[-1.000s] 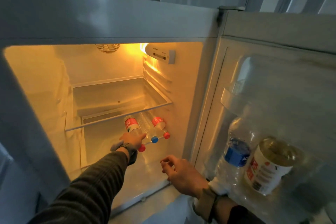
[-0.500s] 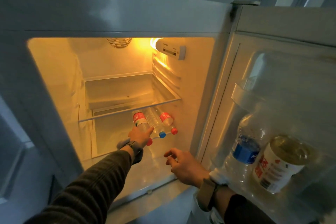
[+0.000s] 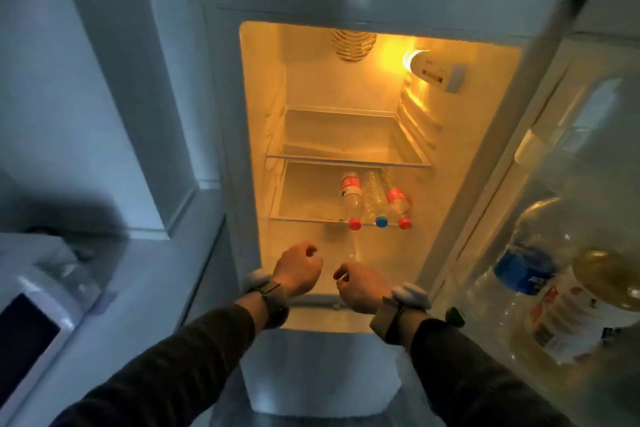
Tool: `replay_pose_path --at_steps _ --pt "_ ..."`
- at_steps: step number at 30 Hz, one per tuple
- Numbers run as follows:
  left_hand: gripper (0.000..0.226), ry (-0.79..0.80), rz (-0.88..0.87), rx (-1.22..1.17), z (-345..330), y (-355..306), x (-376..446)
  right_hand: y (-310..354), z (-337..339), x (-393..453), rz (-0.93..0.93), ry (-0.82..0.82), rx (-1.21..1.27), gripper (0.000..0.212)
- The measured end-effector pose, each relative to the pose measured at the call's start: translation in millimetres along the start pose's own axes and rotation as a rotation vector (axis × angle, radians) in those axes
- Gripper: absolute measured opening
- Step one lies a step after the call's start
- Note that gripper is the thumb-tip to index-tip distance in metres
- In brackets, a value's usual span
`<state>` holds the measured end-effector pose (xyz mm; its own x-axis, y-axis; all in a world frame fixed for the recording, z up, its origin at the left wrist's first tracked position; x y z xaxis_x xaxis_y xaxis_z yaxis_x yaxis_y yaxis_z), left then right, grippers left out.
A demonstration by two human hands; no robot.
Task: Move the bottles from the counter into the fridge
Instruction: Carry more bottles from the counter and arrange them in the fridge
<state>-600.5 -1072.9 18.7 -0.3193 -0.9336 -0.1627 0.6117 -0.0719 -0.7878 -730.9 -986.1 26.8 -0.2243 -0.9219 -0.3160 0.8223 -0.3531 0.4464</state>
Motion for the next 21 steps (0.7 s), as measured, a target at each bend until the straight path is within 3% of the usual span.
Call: replay_pose_path --at_steps 3,6,10,16,21 --pt "0.028 -0.015 0.068 -0.049 15.6 53.8 -62.9 28.3 -38.5 -8.2 0.097 0.050 -0.085 0.029" --pt "0.022 -0.160 0.203 -0.078 54.6 129.5 -167.3 86.6 -109.1 -46.3 0.268 0.200 -0.208 0.026" --pt "0.022 -0.232 0.309 -0.060 72.9 192.4 -252.1 127.3 -154.3 -78.3 0.406 0.250 -0.335 0.023" --pt "0.027 -0.411 0.444 -0.035 115.2 256.7 -384.7 209.9 -235.0 -153.0 0.636 0.384 -0.354 0.023" --pt "0.029 -0.644 0.577 -0.038 147.9 296.2 -538.4 286.8 -317.2 -274.9 0.904 0.461 -0.438 0.021"
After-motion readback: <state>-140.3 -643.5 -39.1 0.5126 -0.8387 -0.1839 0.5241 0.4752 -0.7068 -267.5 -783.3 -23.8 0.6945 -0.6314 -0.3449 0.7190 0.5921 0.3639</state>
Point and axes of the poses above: each hand's wrist, its own x-axis towards the middle knuckle, its own z-axis out of the back of the hand, y = z × x, the point moved 10 cm from there along x, towards the middle knuckle, and after that the axes turned 4 degrees about -x, right-handed, at the moved point
